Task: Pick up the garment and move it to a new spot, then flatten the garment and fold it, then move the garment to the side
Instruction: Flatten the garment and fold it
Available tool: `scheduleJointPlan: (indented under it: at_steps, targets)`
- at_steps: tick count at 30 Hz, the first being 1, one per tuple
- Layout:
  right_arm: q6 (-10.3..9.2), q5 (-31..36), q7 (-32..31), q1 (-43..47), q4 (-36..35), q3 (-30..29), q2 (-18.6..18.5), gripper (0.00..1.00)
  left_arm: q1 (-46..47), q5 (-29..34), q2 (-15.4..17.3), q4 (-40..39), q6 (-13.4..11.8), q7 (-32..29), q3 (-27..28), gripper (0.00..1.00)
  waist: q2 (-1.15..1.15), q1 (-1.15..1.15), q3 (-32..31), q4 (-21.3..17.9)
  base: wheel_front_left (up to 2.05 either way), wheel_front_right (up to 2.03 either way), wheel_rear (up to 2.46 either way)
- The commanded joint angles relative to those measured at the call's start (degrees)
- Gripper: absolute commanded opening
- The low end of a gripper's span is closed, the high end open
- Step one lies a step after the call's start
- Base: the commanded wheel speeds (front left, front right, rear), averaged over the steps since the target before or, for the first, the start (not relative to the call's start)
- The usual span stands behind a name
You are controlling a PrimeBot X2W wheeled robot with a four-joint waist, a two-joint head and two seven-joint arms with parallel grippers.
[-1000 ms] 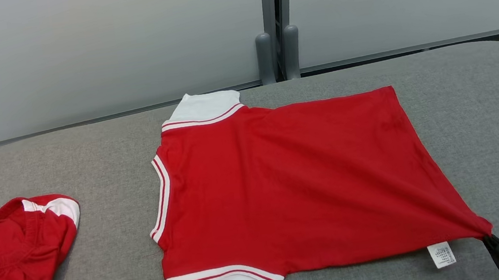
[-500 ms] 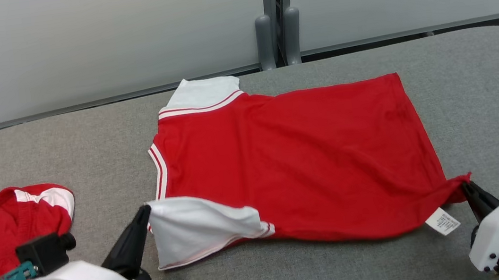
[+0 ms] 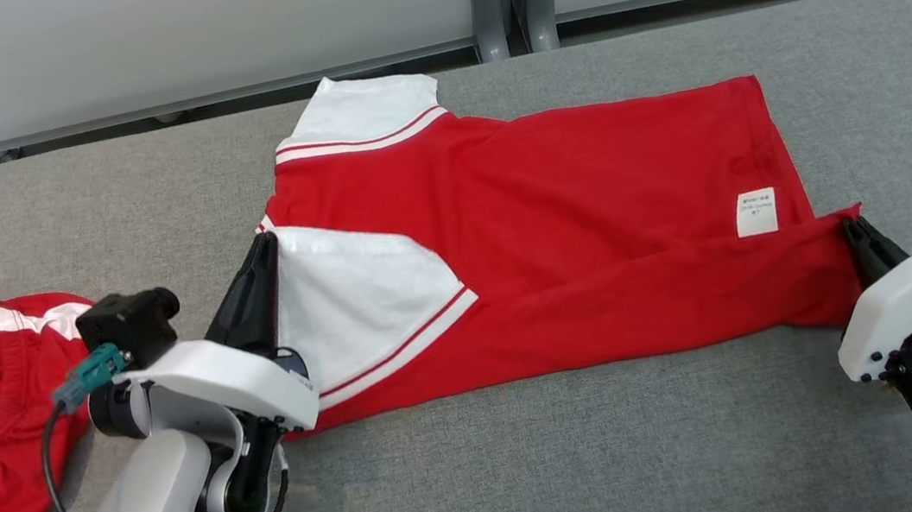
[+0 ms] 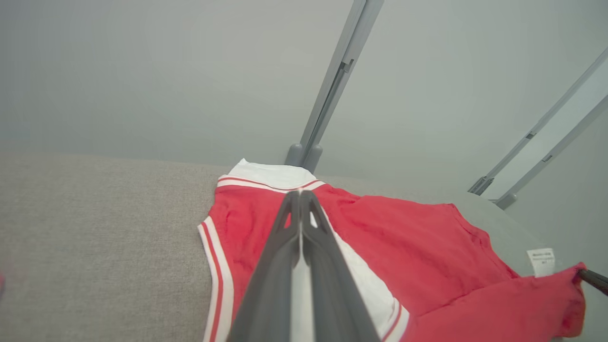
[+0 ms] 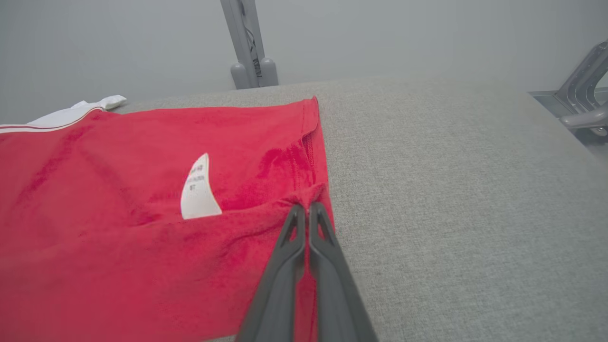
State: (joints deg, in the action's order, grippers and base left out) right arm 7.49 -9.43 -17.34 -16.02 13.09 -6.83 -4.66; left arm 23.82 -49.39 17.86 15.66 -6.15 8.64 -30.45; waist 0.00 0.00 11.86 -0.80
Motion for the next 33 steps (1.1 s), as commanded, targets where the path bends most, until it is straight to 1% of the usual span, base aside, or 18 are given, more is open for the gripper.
scheduleJointPlan:
  at_steps: [1, 10, 20, 25, 30, 31, 32, 33]
  targets:
    - [0.01, 1.1, 1.2, -1.8, 1.3, -0.2, -0.2, 0.00, 2.5, 1.1, -0.6, 2.0, -0.2, 1.0, -0.2, 0.00, 0.00, 0.00, 1.2, 0.2, 0.00, 0.00, 0.00]
    - [0.01, 1.7, 2.6, -5.3, 6.4, 0.7, -0.8, 0.00, 8.6, 3.0, -2.8, 7.7, 2.5, 3.0, -1.5, 0.00, 0.00, 0.00, 3.3, 0.3, 0.00, 0.00, 0.00]
    - [0.01, 1.6, 5.7, -6.7, 9.2, -0.2, -0.6, 0.00, 15.5, 5.1, -3.5, 14.7, 4.6, 3.2, -3.0, 0.00, 0.00, 0.00, 4.2, -0.3, 0.00, 0.00, 0.00]
    - [0.01, 1.4, 7.4, -7.0, 9.7, -0.5, -0.2, 0.00, 16.8, 5.0, -4.0, 17.0, 5.2, 4.3, -2.4, 0.00, 0.00, 0.00, 4.2, -0.6, 0.00, 0.00, 0.00]
    - [0.01, 2.7, 6.1, -7.0, 12.0, -1.7, -0.5, 0.00, 17.5, 4.7, -5.0, 19.8, 6.6, 4.0, -3.1, 0.00, 0.00, 0.00, 4.1, -0.5, 0.00, 0.00, 0.00]
    - [0.01, 3.0, 6.2, -7.3, 12.5, -1.6, -0.2, 0.91, 18.3, 5.4, -4.9, 21.6, 6.8, 3.5, -3.8, 0.00, 0.00, 0.00, 4.1, -0.5, 0.00, 0.00, 0.00]
    - [0.00, 2.8, 6.4, -7.7, 12.8, -1.9, 0.0, 1.00, 18.9, 5.9, -4.8, 22.5, 6.3, 3.8, -4.0, 0.16, 0.00, 0.00, 4.1, -0.5, 0.00, 0.00, 0.00]
    - [0.01, 2.7, 6.4, -7.9, 13.0, -1.7, 0.1, 1.00, 19.1, 6.5, -4.7, 23.5, 5.8, 4.0, -4.3, 1.00, 0.00, 0.00, 4.1, -0.6, 0.00, 0.00, 0.00]
